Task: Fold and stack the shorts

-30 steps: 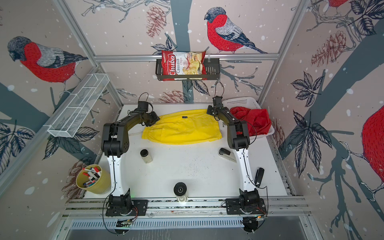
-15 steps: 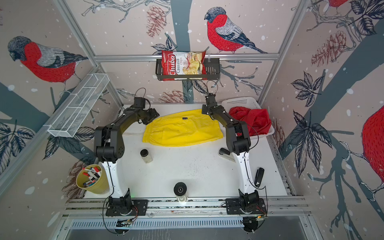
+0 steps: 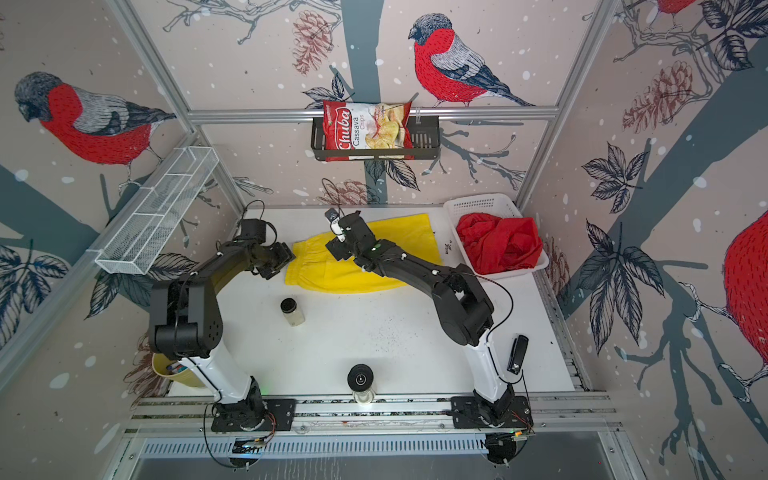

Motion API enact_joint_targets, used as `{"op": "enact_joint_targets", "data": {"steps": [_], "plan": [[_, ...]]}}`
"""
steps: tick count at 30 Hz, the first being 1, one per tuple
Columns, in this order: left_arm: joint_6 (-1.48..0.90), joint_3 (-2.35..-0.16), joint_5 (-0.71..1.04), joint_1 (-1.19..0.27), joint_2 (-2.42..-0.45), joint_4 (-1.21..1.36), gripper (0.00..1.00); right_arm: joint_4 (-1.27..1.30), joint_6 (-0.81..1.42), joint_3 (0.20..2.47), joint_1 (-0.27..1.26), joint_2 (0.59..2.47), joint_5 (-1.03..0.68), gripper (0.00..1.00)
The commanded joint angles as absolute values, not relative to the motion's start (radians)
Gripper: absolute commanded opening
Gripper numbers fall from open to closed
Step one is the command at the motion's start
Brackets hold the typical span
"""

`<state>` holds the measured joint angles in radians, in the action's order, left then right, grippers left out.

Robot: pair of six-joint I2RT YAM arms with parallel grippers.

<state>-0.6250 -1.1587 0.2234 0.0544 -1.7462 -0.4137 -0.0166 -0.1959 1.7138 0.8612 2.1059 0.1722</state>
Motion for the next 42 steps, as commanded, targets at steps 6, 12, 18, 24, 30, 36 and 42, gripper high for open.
{"op": "enact_joint_targets", "data": {"steps": [6, 12, 18, 24, 30, 36, 42], "plan": [[-0.652, -1.053, 0.29, -0.012, -1.762, -0.283, 0.66, -0.006, -0.216, 1.711, 0.916, 2.152, 0.113, 0.99], [-0.676, -1.056, 0.368, -0.081, -1.824, -0.207, 0.61, 0.017, -0.221, 1.662, 0.949, 2.157, 0.149, 0.99], [-0.67, -1.083, 0.391, -0.086, -1.812, -0.245, 0.64, 0.047, -0.221, 1.601, 0.974, 2.155, 0.205, 0.99], [-0.646, -1.088, 0.3, 0.018, -1.666, -0.4, 0.69, 0.06, -0.257, 1.618, 1.015, 2.201, 0.212, 0.99], [-0.625, -1.048, 0.306, 0.124, -1.613, -0.433, 0.73, 0.028, -0.268, 1.753, 1.031, 2.318, 0.169, 1.0], [-0.645, -1.013, 0.382, 0.124, -1.624, -0.37, 0.84, 0.01, -0.25, 1.833, 1.02, 2.424, 0.124, 1.0], [-0.679, -1.003, 0.44, 0.118, -1.659, -0.269, 0.96, 0.005, -0.191, 1.85, 1.001, 2.465, 0.044, 0.56]]}}
